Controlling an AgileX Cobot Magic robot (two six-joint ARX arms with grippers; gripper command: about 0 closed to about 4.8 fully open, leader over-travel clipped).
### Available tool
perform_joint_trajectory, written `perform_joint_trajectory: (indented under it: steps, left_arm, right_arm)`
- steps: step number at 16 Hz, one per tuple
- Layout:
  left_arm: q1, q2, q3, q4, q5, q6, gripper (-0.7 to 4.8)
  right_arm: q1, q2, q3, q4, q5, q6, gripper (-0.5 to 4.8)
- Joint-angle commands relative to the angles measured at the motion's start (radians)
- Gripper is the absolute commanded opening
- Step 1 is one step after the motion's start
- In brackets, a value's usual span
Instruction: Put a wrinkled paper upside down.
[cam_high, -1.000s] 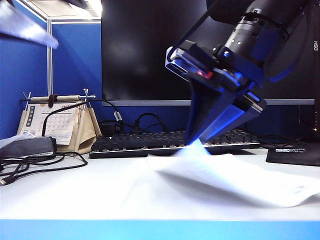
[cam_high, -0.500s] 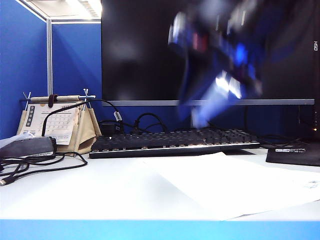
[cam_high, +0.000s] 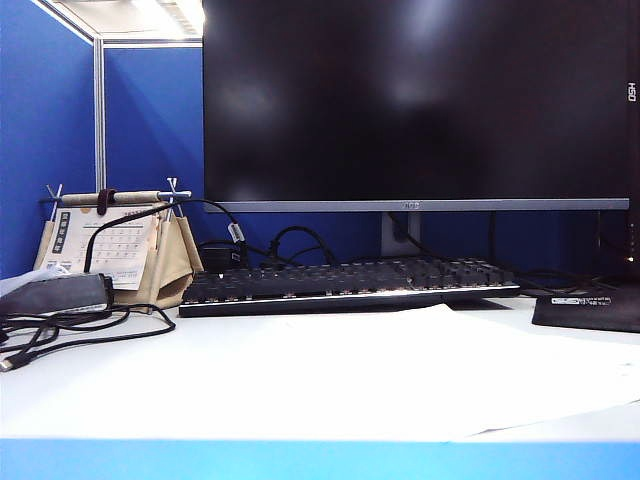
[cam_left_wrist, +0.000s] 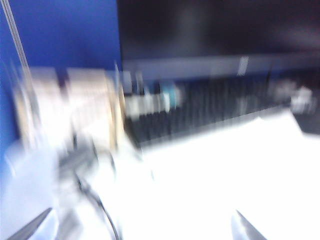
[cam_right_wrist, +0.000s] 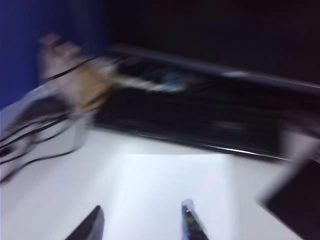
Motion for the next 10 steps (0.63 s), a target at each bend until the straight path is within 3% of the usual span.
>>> perform_joint_trajectory:
  steps: [1, 4, 10]
  left_arm:
    - [0.0, 0.0, -0.126, 0.113, -0.043, -0.153, 4.66]
    - [0.0, 0.0, -0.256, 0.216, -0.043, -0.195, 4.66]
    - [0.0, -0.006, -0.395, 0.253, -0.123, -0.195, 4.66]
  right_arm:
    - [-0.045, -0.304, -0.204, -0.016, 0.087, 0.014, 1.81]
    - [-0.047, -0.636, -0.384, -0.017, 0.195, 0.046, 1.38]
    - [-0.043, -0.578, -0.476, 0.014, 0.249, 0.091, 1.34]
